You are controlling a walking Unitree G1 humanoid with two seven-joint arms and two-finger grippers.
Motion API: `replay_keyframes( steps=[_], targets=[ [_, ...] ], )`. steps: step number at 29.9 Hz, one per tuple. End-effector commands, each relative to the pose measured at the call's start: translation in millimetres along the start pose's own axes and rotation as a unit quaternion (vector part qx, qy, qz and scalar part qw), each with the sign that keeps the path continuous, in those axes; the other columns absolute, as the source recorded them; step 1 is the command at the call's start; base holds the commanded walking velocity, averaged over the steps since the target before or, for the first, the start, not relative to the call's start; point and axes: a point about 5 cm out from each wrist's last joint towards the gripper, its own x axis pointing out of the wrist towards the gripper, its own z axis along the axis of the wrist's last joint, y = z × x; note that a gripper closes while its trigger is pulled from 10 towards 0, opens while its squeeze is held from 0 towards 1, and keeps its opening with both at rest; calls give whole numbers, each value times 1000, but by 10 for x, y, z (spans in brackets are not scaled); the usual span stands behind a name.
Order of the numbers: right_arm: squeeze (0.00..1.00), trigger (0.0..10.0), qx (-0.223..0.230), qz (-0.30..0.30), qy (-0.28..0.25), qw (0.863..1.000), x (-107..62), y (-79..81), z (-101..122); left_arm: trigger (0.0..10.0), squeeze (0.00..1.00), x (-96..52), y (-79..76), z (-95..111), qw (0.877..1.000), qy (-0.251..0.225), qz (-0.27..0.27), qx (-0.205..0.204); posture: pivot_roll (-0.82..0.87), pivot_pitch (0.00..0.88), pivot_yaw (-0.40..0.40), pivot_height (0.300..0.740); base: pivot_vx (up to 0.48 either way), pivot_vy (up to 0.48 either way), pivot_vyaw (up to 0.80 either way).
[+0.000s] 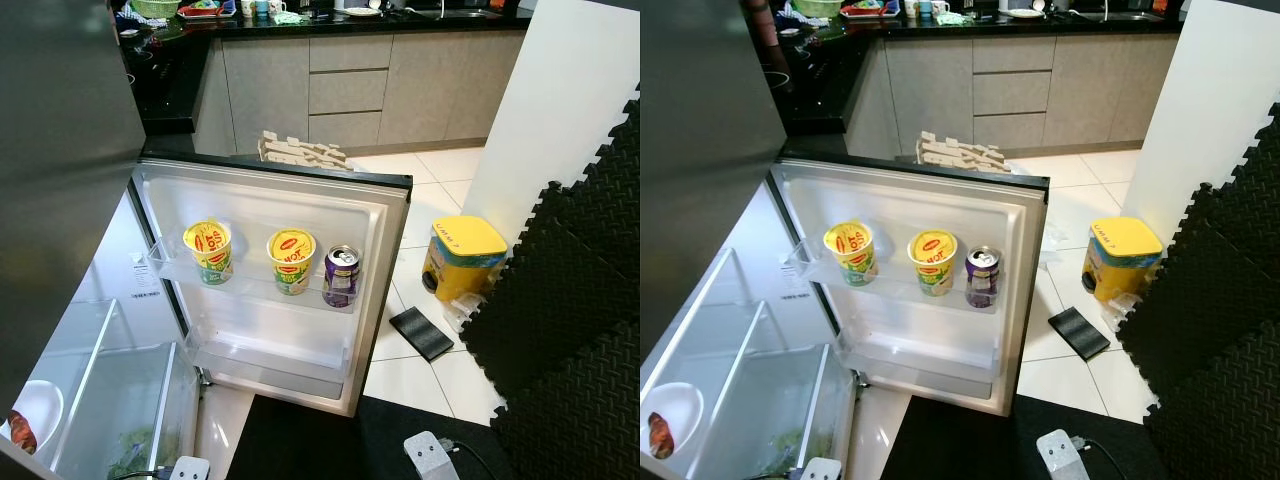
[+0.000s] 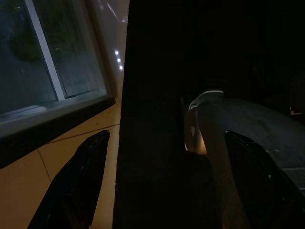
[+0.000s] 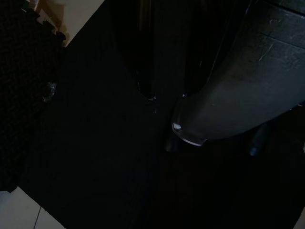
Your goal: Restocking fridge
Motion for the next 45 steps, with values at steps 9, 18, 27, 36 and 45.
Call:
replay_keyframes(
  steps=[9,18,27,36,45],
  targets=[
    [0,10000,-17,11,12,1000,-7,27,-73,10000,0,0,-68,-69,1000,14,-10,11,-16,0,-18,740,0,0,0],
    [0,10000,-12,14,13,1000,-14,11,-99,10000,0,-5,-70,-93,1000,16,-10,-21,-23,0,-21,740,0,0,0],
    [0,10000,-11,38,7,999,-17,27,-89,10000,0,-3,-50,-71,1000,12,-7,-22,-23,0,-21,740,0,0,175],
    [0,10000,-14,39,8,999,-16,34,-91,10000,0,-1,-51,-59,1000,10,-6,-19,-22,0,-22,740,0,0,775],
    [0,10000,-16,40,10,999,-22,21,-117,10000,0,-1,-38,-44,1000,8,-6,-13,-23,0,-21,740,0,0,775]
  ],
)
